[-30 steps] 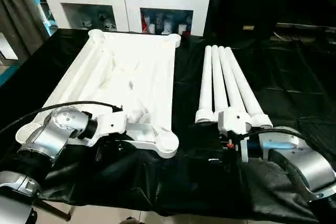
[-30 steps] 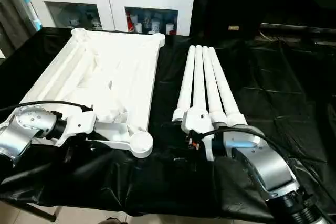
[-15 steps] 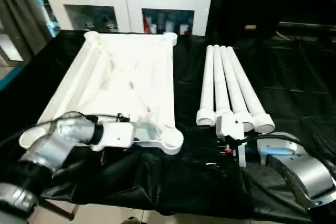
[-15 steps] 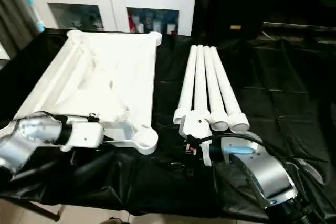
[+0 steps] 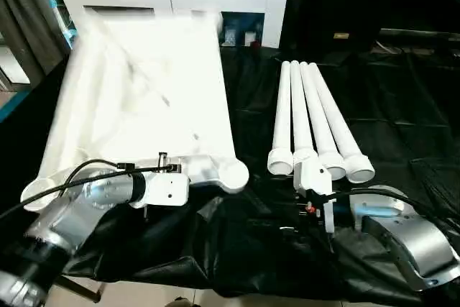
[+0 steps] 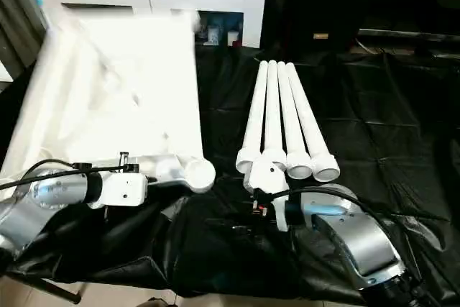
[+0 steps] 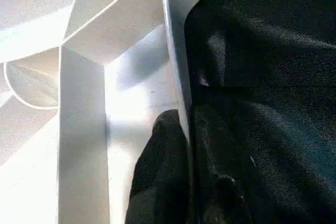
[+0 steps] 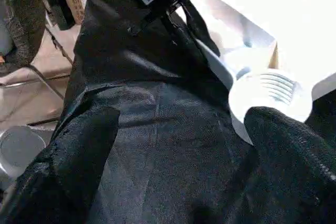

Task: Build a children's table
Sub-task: Move table base

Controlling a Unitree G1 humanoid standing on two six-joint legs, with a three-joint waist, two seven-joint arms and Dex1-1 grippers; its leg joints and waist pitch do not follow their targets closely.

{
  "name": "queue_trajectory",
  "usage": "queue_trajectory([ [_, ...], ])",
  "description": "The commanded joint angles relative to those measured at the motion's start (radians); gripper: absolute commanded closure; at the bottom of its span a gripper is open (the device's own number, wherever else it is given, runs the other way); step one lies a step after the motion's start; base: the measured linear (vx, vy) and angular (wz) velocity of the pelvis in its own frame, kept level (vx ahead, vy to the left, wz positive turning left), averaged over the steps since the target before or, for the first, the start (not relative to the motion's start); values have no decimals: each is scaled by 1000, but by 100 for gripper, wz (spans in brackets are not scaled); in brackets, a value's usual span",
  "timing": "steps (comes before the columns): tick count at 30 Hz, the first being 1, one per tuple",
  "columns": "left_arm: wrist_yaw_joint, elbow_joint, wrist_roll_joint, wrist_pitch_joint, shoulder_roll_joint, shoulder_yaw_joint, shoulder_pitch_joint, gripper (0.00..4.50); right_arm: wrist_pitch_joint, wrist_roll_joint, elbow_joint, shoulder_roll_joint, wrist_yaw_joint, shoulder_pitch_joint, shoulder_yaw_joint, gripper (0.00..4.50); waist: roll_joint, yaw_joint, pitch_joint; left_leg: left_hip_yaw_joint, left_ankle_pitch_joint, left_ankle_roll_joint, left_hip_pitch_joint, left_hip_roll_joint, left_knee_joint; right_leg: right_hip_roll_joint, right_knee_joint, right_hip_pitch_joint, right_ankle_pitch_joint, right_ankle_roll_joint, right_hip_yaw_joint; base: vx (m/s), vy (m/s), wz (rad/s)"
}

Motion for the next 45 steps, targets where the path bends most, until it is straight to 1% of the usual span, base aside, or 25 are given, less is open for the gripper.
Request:
queue_trajectory([
  [1, 14, -17, 42, 17, 14, 6, 15, 446, -17, -4, -14, -2, -5, -15, 7, 21, 3, 1, -51, -36, -214, 25, 19, 76, -94, -93, -84, 27, -66, -241, 54, 0, 0, 0],
  [3, 1, -28, 26, 36, 14, 7, 24, 446, -19, -6, -11, -2, -6, -16, 4, 21, 3, 1, -50, -35, -229, 21, 20, 75, -94, -93, -86, 26, -83, -238, 55, 0, 0, 0],
  [4, -2, -32, 21, 43, 13, 9, 26, 446, -19, -6, -11, -2, -6, -16, 3, 21, 9, 1, -50, -36, -241, 15, 20, 75, -96, -93, -87, 25, -94, -237, 55, 0, 0, 0],
  [6, -21, -65, -11, 92, 6, 21, 40, 446, -20, -7, -9, -3, -6, -16, -2, 21, 6, 0, -51, -36, -235, 11, 19, 74, -96, -94, -85, 28, -82, -240, 56, 0, 0, 0],
  [11, -69, -132, -84, 213, -12, 42, 59, 446, -21, -11, -7, -3, -6, -14, -13, 21, 8, 1, -56, -32, -177, 33, 19, 73, -92, -92, -79, 31, 8, -258, 54, 0, 0, 0],
  [12, -79, -143, -98, 232, -17, 44, 61, 446, -22, -12, -6, -3, -7, -14, -15, 21, 12, 2, -56, -33, -169, 36, 20, 73, -91, -92, -78, 30, 19, -260, 53, 0, 0, 0],
  [13, -84, -151, -105, 244, -20, 46, 62, 446, -23, -12, -6, -4, -8, -15, -16, 21, 9, 2, -57, -32, -158, 42, 18, 72, -90, -91, -79, 32, 37, -262, 53, 0, 0, 0],
  [17, -123, -210, -166, 341, -42, 50, 76, 446, -28, -19, 2, 4, -23, -21, -16, 21, 9, 4, -59, -31, -119, 60, 19, 73, -88, -90, -75, 33, 83, -271, 50, 0, 0, 0],
  [19, -111, -222, -166, 339, -55, 43, 72, 446, -30, -24, 5, 10, -28, -24, -13, 21, 5, 4, -59, -30, -104, 72, 18, 73, -87, -90, -74, 35, 108, -275, 49, 0, 0, 0],
  [21, -90, -209, -148, 315, -62, 36, 66, 446, -28, -21, 5, 14, -29, -23, -13, 21, 6, 6, -60, -30, -100, 79, 18, 73, -86, -90, -74, 35, 109, -273, 49, 0, 0, 0],
  [23, -44, -184, -114, 304, -69, 33, 53, 446, -27, -21, 3, 17, -30, -22, -12, 21, 2, 6, -57, -30, -116, 80, 18, 74, -88, -91, -78, 35, 83, -265, 50, 0, 0, 0],
  [25, -47, -179, -118, 310, -64, 36, 53, 446, -25, -20, -1, 18, -33, -20, -12, 21, 7, 9, -55, -31, -134, 70, 19, 75, -90, -91, -81, 34, 44, -258, 49, 0, 0, 0],
  [26, -55, -180, -129, 320, -61, 40, 56, 415, -25, -20, -3, 19, -36, -19, -12, 21, 5, 8, -55, -31, -144, 62, 19, 75, -92, -91, -82, 34, 26, -255, 50, 0, 0, 0],
  [27, -57, -183, -138, 321, -59, 46, 59, 415, -24, -20, -4, 20, -39, -19, -14, 21, 5, 9, -55, -31, -147, 59, 20, 75, -92, -90, -82, 34, 20, -253, 49, 0, 0, 0],
  [28, -69, -196, -156, 338, -57, 56, 65, 395, -21, -18, -5, 20, -43, -19, -16, 21, 7, 8, -54, -31, -152, 53, 20, 75, -93, -90, -83, 32, 13, -251, 50, 0, 0, 0],
  [30, -83, -215, -170, 358, -49, 66, 74, 395, -18, -14, -7, 20, -46, -19, -20, 21, 7, 6, -56, -31, -142, 51, 19, 74, -91, -91, -80, 34, 37, -255, 50, 0, 0, 0],
  [31, -91, -229, -174, 362, -32, 76, 85, 368, -12, -6, -12, 22, -50, -18, -26, 21, 5, 3, -54, -31, -132, 57, 17, 74, -92, -90, -79, 35, 56, -256, 50, 0, 0, 0],
  [34, -100, -228, -190, 341, 3, 108, 99, 351, 4, 16, -20, 38, -69, -22, -48, 21, 4, -1, -54, -31, -120, 71, 15, 71, -90, -89, -79, 35, 67, -254, 49, 0, 0, 0],
  [36, -121, -241, -217, 339, 20, 126, 111, 335, 11, 24, -23, 50, -84, -28, -57, 0, 5, -4, -54, -30, -120, 71, 16, 70, -91, -88, -79, 34, 61, -255, 48, 0, 0, 0],
  [37, -143, -267, -251, 351, 25, 141, 123, 322, 25, 30, -19, 65, -106, -37, -67, 0, 4, -5, -52, -30, -123, 70, 19, 71, -92, -88, -80, 33, 48, -258, 49, 0, 0, 0],
  [39, -198, -351, -352, 427, 28, 183, 156, 310, 130, 54, 16, 126, -216, -83, -113, 0, 3, -9, -52, -30, -113, 61, 19, 70, -94, -88, -76, 32, 40, -275, 48, 0, 0, 0],
  [40, -207, -378, -378, 445, 27, 197, 164, 310, 152, 53, 38, 153, -261, -107, -129, 0, 7, -11, -50, -29, -119, 56, 22, 71, -95, -85, -78, 26, 22, -281, 48, 0, 0, 0],
  [41, -207, -380, -380, 447, 27, 198, 164, 310, 153, 53, 40, 155, -264, -109, -130, 0, 7, -11, -50, -29, -119, 48, 23, 70, -96, -84, -77, 25, 17, -284, 47, 0, 0, 0],
  [44, -188, -433, -450, 477, -2, 238, 168, 310, 205, 45, 129, 242, -392, -200, -176, 0, 7, -14, -47, -24, -135, 22, 26, 68, -98, -82, -77, 22, -10, -273, 50, 0, 0, 0],
  [45, -172, -443, -474, 493, -23, 251, 158, 310, 231, 40, 191, 287, -459, -256, -198, 0, 2, -17, -48, -22, -127, 12, 26, 66, -97, -81, -77, 21, -10, -273, 51, 0, 0, 0],
])
